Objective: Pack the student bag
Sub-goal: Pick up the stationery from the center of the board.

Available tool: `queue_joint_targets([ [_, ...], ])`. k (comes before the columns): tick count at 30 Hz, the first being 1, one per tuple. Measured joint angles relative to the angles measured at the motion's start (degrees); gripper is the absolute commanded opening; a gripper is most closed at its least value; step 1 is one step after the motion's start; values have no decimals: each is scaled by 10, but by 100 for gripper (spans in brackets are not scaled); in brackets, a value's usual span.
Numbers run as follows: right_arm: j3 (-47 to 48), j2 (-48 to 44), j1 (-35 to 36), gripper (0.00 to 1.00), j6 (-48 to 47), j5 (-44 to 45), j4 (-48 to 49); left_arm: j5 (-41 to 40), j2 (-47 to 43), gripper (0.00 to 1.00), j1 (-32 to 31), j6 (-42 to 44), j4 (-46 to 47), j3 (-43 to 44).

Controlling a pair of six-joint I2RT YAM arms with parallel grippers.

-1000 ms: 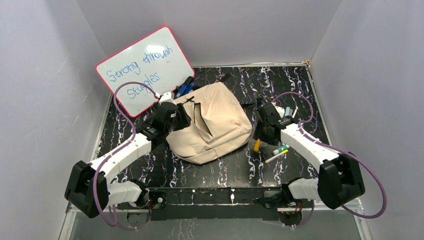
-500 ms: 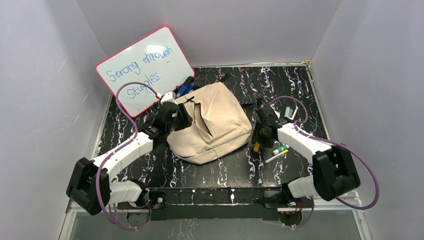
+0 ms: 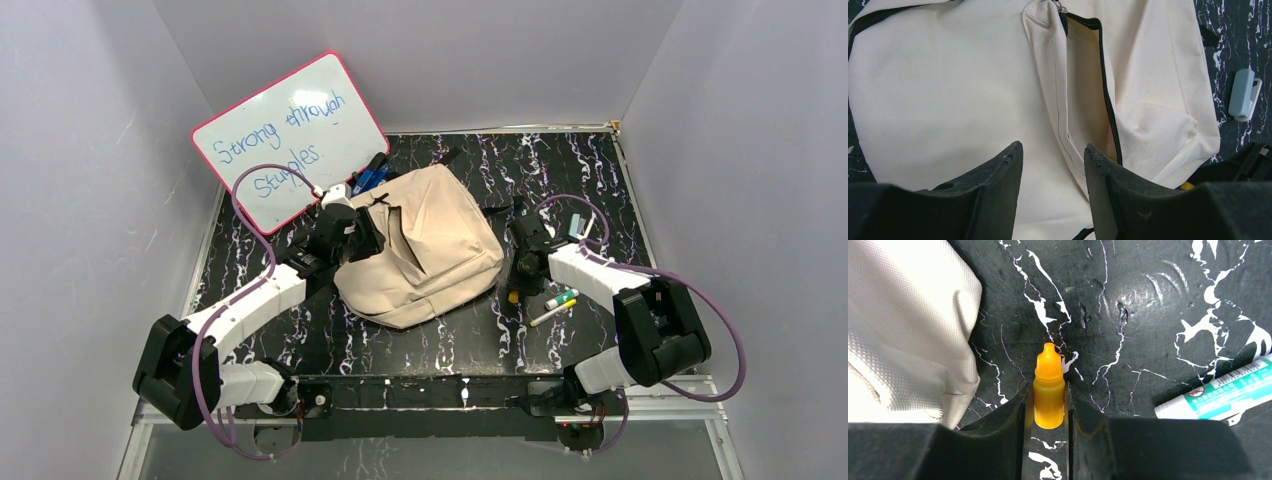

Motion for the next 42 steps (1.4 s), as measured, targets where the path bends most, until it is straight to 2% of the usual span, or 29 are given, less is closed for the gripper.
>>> queue_joint_targets([
  [8,0,-17,0,21,0,12,-3,1,0,47,0,0,0,0],
  [14,19,-122,0,20,0,24,-17,32,0,49,0,-11,-1,17],
  [18,48,-184,-1,21,-1,-31,19,97,0,51,0,-29,33,33],
  [21,90,-167,-1,19,7,-101,63,149,0,52,0,-38,66,33],
  [28,154,-56,2,18,57,-239,191,243,16,53,0,-38,124,35],
  [33,196,-3,15,17,87,-288,239,270,19,60,0,-39,137,41],
  [42,201,7,46,17,131,-330,289,297,32,61,0,-56,183,44],
])
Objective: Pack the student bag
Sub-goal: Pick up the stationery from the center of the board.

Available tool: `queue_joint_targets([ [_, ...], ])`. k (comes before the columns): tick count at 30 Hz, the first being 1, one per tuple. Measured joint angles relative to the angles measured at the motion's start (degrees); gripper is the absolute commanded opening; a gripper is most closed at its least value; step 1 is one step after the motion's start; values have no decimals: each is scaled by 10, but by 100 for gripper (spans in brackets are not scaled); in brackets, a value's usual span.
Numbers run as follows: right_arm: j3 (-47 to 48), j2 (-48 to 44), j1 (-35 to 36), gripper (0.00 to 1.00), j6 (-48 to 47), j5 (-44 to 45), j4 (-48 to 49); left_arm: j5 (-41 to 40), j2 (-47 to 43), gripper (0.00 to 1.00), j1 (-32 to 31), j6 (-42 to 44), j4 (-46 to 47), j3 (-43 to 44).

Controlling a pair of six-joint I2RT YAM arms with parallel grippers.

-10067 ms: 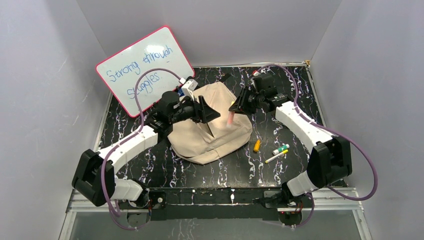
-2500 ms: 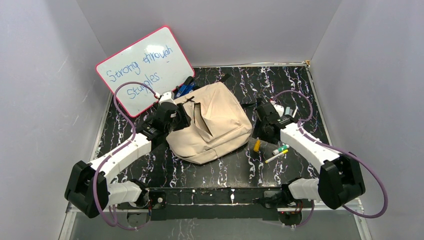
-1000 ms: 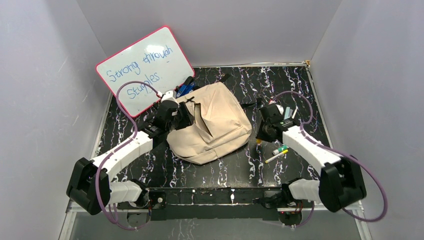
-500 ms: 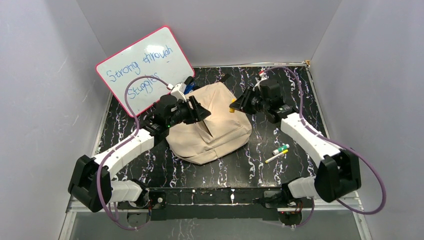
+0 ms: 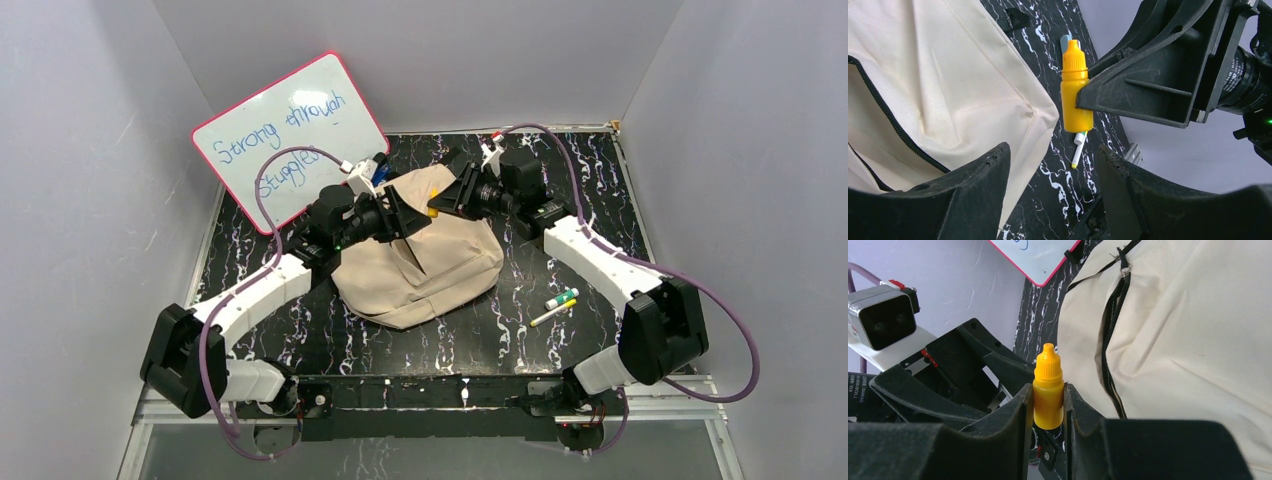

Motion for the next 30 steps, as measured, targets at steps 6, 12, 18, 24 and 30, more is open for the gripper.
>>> queue_joint_targets([
  [6,3,6,9,17,11,-11,8,12,22,61,0,-2,12,10],
  [12,9,10,12,16,13,-16,13,19,42,55,0,-10,31,12],
  [18,9,11,14,16,15,-19,14,21,54,46,0,-18,52,20],
  [24,9,11,14,16,19,-20,18,22,60,33,-1,-33,74,20],
  [30,9,11,14,16,19,-18,26,24,60,14,-4,-45,92,20],
])
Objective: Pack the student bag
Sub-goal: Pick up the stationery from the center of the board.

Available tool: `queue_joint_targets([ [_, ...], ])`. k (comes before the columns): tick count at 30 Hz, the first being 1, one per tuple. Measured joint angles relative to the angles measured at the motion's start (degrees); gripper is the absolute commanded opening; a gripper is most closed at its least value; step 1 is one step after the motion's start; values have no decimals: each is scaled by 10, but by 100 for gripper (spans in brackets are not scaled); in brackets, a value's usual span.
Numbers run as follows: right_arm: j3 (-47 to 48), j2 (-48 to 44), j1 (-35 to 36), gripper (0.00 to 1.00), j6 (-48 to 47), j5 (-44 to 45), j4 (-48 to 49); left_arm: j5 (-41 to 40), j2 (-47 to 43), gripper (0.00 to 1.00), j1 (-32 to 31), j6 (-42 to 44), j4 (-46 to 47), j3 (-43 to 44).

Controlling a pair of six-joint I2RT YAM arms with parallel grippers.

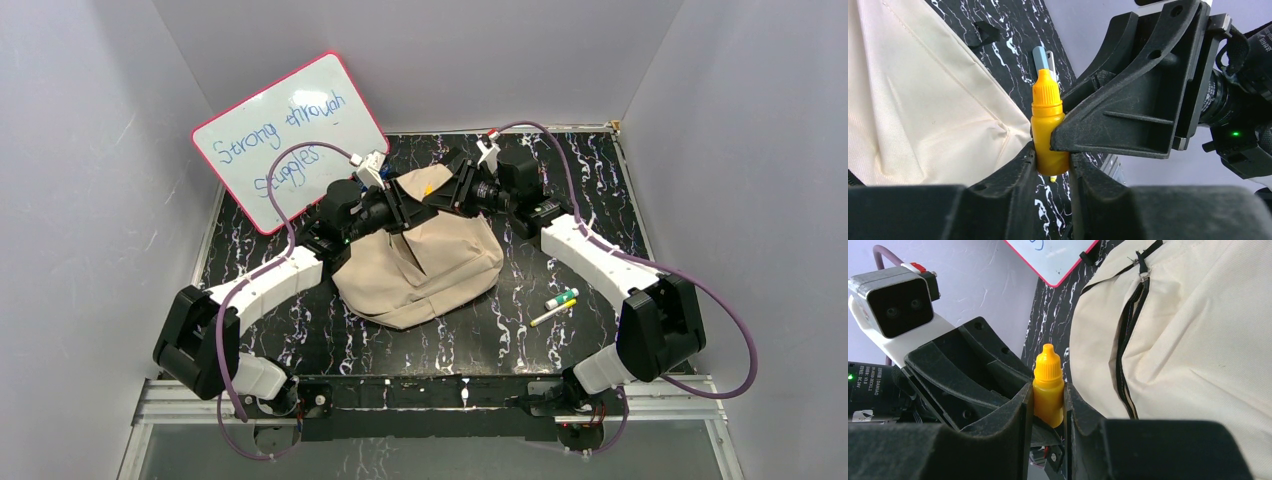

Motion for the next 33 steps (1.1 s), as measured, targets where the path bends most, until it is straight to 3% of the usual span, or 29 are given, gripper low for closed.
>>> queue_joint_targets([
  [3,0,0,0,19,0,0,3,-1,0,8,0,-3,3,0],
  [6,0,0,0,33,-2,0,4,-2,0,5,0,-3,3,0],
  [8,1,0,0,48,-11,1,2,-2,0,4,0,-3,3,0],
  [12,21,2,0,62,-41,5,-26,-7,0,3,0,-3,4,-6],
  [19,47,2,3,64,-92,46,-67,-25,0,1,1,9,-21,-6],
  [26,91,24,7,64,-161,100,-154,-107,-54,0,1,16,-139,-36],
  [33,178,96,72,82,-254,188,-240,-238,-182,0,1,18,-273,-74],
])
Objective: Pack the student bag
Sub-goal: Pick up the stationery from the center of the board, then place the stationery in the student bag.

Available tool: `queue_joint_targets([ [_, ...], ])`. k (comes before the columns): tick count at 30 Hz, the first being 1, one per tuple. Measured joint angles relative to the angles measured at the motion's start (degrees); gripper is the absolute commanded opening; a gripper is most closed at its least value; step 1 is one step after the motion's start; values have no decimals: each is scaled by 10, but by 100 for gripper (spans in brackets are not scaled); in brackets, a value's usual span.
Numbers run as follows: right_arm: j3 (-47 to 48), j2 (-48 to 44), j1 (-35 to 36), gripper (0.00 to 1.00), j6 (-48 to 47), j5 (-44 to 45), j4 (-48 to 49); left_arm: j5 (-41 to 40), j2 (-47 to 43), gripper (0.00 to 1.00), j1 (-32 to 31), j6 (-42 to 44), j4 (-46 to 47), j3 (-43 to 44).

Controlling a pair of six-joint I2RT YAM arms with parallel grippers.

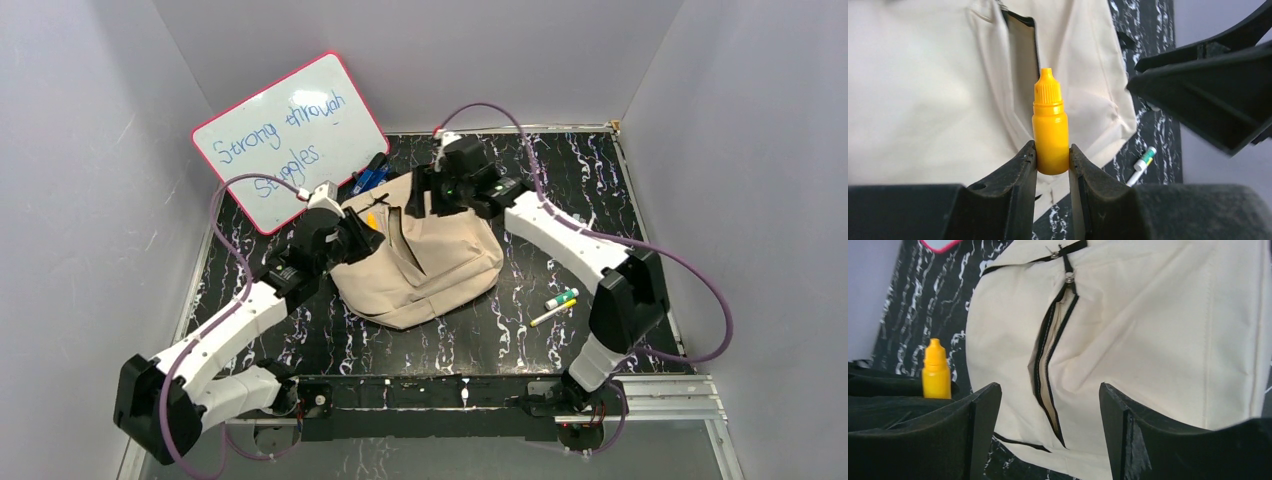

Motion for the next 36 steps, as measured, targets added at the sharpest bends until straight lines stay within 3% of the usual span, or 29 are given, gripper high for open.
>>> queue_joint_targets([
  [8,104,107,122,88,-103,128,-63,-82,-41,1,0,7,-89,-1],
  [17,115,176,147,80,-162,238,-97,-99,-42,1,0,-1,-116,-21],
  [28,115,181,147,37,-160,288,-92,-90,-33,3,0,0,-102,-24],
  [33,113,181,147,11,-158,298,-89,-67,-14,2,0,6,-76,-24],
  [36,108,177,146,2,-155,298,-87,-45,3,1,0,10,-52,-24],
])
